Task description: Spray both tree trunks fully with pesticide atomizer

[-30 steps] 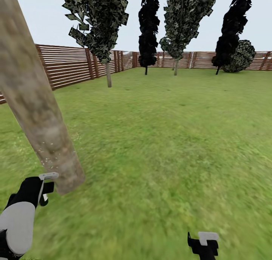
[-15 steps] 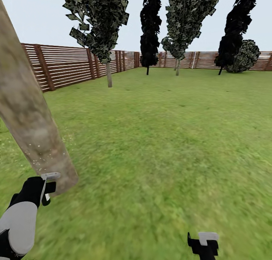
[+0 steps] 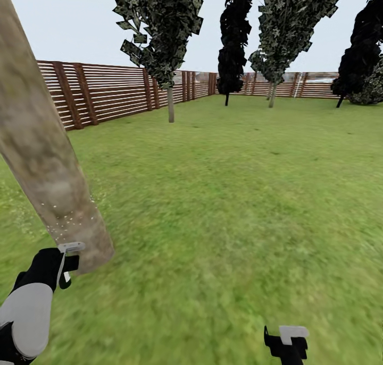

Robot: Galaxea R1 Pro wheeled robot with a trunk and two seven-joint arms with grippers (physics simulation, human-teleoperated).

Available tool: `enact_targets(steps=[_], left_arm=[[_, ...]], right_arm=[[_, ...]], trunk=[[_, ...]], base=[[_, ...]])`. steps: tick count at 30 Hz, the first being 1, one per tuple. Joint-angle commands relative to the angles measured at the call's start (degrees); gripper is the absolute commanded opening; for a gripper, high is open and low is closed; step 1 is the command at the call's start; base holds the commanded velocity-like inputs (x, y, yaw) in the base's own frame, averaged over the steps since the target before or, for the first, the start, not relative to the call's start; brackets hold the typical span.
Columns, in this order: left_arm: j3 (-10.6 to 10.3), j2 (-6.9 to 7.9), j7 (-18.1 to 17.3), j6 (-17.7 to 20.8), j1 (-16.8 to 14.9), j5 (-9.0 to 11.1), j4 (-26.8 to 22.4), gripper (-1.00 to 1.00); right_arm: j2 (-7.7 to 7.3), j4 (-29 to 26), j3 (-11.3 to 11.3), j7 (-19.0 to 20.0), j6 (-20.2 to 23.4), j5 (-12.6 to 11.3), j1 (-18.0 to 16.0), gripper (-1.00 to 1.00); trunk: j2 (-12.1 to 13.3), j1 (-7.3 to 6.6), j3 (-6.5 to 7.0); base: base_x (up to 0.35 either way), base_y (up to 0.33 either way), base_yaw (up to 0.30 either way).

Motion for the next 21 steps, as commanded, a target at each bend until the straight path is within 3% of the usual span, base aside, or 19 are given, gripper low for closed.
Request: enact_targets(steps=[1, 5, 9, 14, 21], left_arm=[[0.0, 0.01, 0.0, 0.0, 0.0, 0.0, 0.0, -1.00], [-0.2, 0.14, 0.1, -0.1, 0.0, -0.3, 0.0, -1.00], [-0.3, 0.14, 2.5, -0.1, 0.0, -0.1, 0.5, -1.00], [-0.1, 0.11, 2.6, 0.0, 0.0, -0.1, 0.4, -1.00], [-0.2, 0.12, 2.6, -0.1, 0.0, -0.1, 0.2, -1.00]], right_arm=[[0.00, 0.0, 0.0, 0.0, 0.0, 0.0, 0.0, 1.00], [0.02, 0.0, 0.0, 0.0, 0.0, 0.0, 0.0, 1.00], [0.04, 0.0, 0.0, 0.0, 0.0, 0.0, 0.0, 1.00], [0.05, 0.0, 0.0, 0.0, 0.0, 0.0, 0.0, 1.00], [0.01, 0.0, 0.0, 0.0, 0.0, 0.0, 0.0, 1.00]], trunk=[[0.0, 0.00, 0.00], [0.0, 0.00, 0.00], [0.0, 0.00, 0.00], [0.0, 0.00, 0.00], [0.0, 0.00, 0.00]], base=[[0.160, -0.242, 0.002], [0.151, -0.247, 0.037], [0.137, -0.259, 0.265], [0.153, -0.256, 0.258], [0.233, -0.227, 0.019]])
